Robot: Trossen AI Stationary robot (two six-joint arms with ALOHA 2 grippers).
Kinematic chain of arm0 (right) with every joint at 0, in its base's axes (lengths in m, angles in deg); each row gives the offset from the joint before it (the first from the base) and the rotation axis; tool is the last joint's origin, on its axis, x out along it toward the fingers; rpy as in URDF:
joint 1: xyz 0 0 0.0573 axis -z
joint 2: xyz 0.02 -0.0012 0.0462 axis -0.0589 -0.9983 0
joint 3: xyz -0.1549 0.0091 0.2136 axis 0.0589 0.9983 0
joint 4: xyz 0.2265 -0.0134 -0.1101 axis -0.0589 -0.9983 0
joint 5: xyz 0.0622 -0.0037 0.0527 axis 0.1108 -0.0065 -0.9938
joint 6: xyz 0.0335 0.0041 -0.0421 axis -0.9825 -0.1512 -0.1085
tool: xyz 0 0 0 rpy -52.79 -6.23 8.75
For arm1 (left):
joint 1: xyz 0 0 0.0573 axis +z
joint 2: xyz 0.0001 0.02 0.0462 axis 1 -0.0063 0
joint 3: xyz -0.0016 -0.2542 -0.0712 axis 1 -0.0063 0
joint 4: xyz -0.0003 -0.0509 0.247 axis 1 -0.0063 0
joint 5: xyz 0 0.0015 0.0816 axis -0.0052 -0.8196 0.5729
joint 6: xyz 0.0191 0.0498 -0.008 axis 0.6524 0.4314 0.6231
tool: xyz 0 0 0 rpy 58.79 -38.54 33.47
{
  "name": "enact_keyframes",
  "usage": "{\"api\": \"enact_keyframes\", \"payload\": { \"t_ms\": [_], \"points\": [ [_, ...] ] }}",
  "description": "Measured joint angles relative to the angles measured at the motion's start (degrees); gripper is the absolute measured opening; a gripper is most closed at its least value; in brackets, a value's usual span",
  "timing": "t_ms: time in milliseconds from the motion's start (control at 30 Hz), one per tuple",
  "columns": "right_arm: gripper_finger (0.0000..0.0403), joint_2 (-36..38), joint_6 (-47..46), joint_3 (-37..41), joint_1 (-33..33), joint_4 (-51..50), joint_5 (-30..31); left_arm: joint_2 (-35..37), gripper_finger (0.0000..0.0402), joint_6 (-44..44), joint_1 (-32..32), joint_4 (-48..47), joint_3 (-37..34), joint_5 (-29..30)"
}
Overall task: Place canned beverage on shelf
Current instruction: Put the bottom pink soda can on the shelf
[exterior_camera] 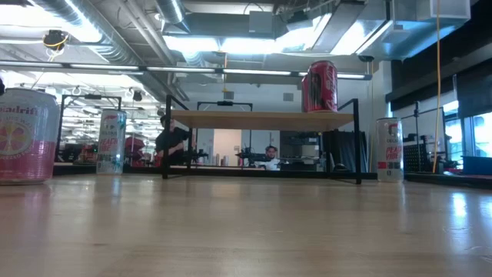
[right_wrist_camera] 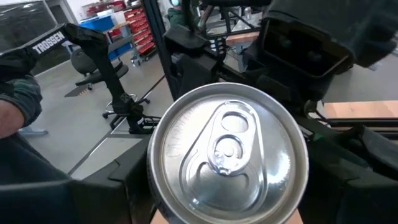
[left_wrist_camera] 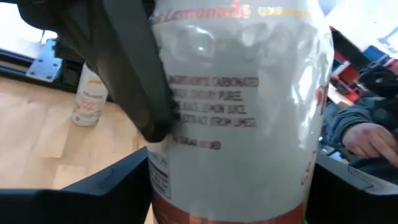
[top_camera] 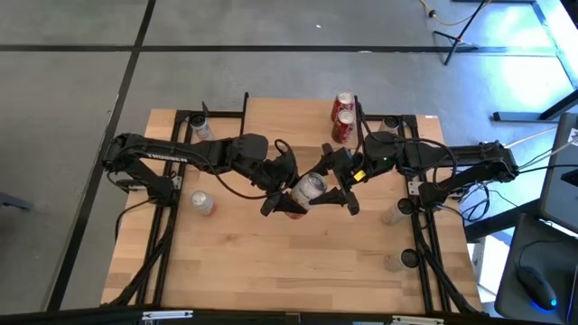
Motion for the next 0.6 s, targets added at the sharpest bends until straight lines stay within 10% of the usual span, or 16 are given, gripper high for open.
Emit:
{"api": "enact_keyframes", "payload": {
  "t_ms": [300,600],
  "points": [
    [0.0268,-0.57,0.88,-0.04,-0.07,0.01,1.16,0.0,0.027,0.2,0.56,-0.35,-0.02,-1.4],
    [0.0376,5.65,5.19,-0.14,0.11,-8.18,4.96,0.02,0.0273,0.39,0.75,1.27,0.0,8.82]
  ]
}}
